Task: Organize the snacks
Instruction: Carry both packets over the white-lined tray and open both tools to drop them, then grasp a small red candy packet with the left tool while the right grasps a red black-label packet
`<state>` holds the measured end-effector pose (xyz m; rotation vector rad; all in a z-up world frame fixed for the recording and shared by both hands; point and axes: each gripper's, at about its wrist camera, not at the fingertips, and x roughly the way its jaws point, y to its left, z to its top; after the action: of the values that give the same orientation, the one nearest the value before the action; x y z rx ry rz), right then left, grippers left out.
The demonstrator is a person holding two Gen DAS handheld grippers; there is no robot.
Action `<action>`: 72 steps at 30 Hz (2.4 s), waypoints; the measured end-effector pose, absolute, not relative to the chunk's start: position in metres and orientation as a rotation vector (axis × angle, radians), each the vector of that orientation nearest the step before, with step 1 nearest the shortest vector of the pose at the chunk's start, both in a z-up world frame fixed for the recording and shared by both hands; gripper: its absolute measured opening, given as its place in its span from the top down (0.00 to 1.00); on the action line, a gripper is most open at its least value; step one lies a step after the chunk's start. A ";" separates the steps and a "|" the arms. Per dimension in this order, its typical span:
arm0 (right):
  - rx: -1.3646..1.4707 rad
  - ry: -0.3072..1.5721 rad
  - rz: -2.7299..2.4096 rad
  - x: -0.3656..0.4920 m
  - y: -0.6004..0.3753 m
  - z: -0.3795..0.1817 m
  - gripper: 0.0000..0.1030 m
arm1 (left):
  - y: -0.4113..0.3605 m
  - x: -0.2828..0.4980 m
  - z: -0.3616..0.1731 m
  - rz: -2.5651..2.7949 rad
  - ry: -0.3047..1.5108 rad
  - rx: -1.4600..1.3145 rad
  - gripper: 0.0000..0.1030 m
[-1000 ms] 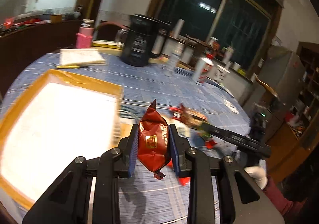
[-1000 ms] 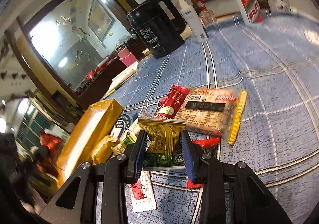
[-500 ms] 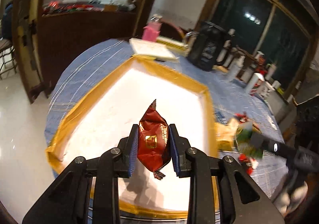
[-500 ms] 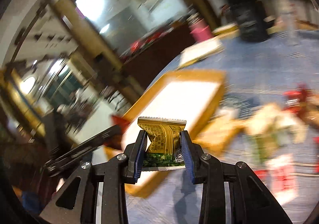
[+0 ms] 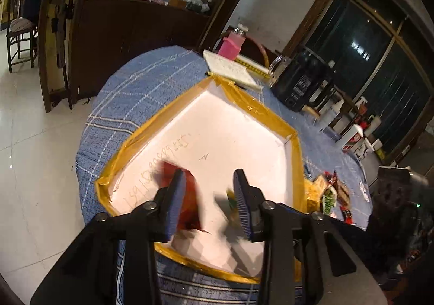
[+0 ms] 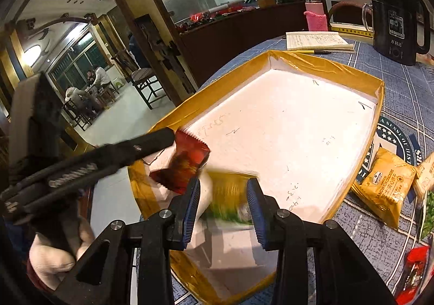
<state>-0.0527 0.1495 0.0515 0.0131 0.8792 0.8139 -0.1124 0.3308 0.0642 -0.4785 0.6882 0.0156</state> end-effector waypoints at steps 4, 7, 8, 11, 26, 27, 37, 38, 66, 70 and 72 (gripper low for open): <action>0.044 0.836 0.804 -0.053 0.139 0.065 0.58 | 0.323 -0.128 0.082 -0.009 0.640 -0.487 0.58; 0.084 0.804 0.786 -0.059 0.122 0.073 0.52 | 0.314 -0.139 0.094 -0.027 0.606 -0.489 0.53; 0.098 0.796 0.780 -0.061 0.115 0.075 0.52 | 0.310 -0.142 0.098 -0.033 0.597 -0.490 0.49; 0.132 0.768 0.755 -0.072 0.091 0.080 0.52 | 0.299 -0.149 0.106 -0.049 0.581 -0.485 0.43; 0.157 0.605 0.523 -0.118 -0.035 0.097 0.38 | 0.207 -0.157 0.127 -0.189 0.613 -0.393 0.43; 0.157 0.578 0.499 -0.120 -0.045 0.100 0.33 | 0.201 -0.157 0.127 -0.194 0.617 -0.386 0.43; 0.225 0.594 0.320 -0.089 -0.132 0.102 0.26 | 0.160 -0.151 0.120 -0.237 0.682 -0.326 0.43; 0.237 0.611 0.304 -0.085 -0.141 0.099 0.26 | 0.160 -0.150 0.120 -0.232 0.688 -0.332 0.43; 0.135 0.893 0.167 0.013 -0.147 0.017 0.51 | 0.047 -0.087 0.042 -0.330 0.894 -0.061 0.32; 0.121 0.894 0.173 0.011 -0.145 0.017 0.52 | 0.035 -0.079 0.032 -0.310 0.905 -0.005 0.34; 0.116 0.895 0.174 0.010 -0.145 0.017 0.53 | 0.029 -0.075 0.028 -0.303 0.913 0.031 0.63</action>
<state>0.0096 -0.1451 0.0167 0.1162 0.8947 0.1743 -0.0749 0.0291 0.0281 0.0307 0.9127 -0.3028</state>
